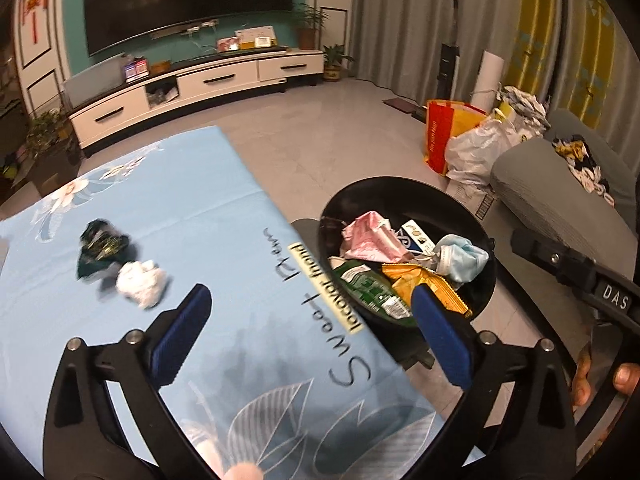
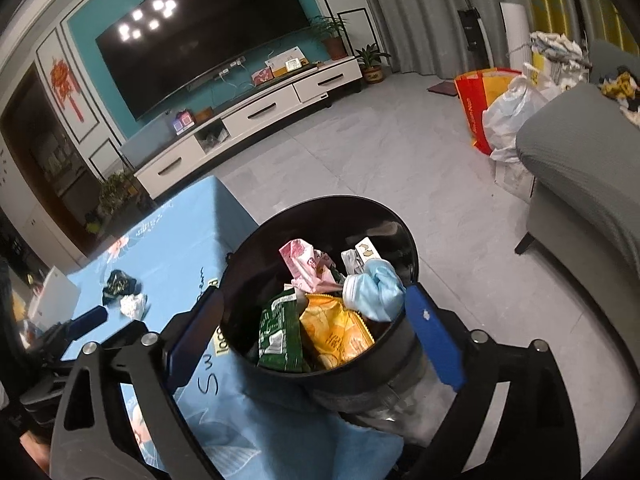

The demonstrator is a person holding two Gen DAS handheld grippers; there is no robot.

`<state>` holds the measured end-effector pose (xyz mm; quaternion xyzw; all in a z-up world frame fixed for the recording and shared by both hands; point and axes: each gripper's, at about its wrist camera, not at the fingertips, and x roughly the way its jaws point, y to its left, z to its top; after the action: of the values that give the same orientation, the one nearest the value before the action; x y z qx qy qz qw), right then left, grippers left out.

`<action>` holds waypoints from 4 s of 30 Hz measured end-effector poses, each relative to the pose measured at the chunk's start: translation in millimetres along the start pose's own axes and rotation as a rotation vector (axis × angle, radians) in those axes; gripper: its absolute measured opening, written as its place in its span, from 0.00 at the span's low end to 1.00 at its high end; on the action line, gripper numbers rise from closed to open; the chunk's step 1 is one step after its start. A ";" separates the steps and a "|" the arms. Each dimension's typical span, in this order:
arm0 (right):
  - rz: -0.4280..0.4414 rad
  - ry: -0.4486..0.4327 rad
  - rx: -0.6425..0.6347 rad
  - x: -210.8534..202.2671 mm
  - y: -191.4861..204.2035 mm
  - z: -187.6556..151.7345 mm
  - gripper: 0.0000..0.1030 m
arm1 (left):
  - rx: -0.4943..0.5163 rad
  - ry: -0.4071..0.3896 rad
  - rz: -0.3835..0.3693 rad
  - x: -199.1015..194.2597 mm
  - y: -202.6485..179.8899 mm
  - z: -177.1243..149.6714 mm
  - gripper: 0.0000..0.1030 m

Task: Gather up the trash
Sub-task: 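Move both tools back over the black bag and white tissue, then grasp the white tissue with the right tool while the left tool grasps the black bag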

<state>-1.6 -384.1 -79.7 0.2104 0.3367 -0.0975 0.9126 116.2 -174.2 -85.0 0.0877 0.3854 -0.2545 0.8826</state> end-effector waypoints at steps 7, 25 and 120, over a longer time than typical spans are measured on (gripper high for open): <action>-0.016 0.009 -0.112 -17.5 31.7 -13.1 0.96 | -0.065 -0.014 0.032 -32.8 25.2 -18.6 0.97; 0.039 0.033 -0.256 -34.3 103.7 -33.1 0.97 | -0.188 -0.037 0.095 -95.5 85.1 -59.8 0.97; 0.299 0.179 -0.383 114.8 159.8 -27.9 0.20 | -0.340 0.062 0.096 86.6 219.3 7.3 0.45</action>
<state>120.1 -233.1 -123.1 0.0891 0.3937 0.1231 0.9066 283.8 -22.3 -151.9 -0.0366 0.4454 -0.1403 0.8835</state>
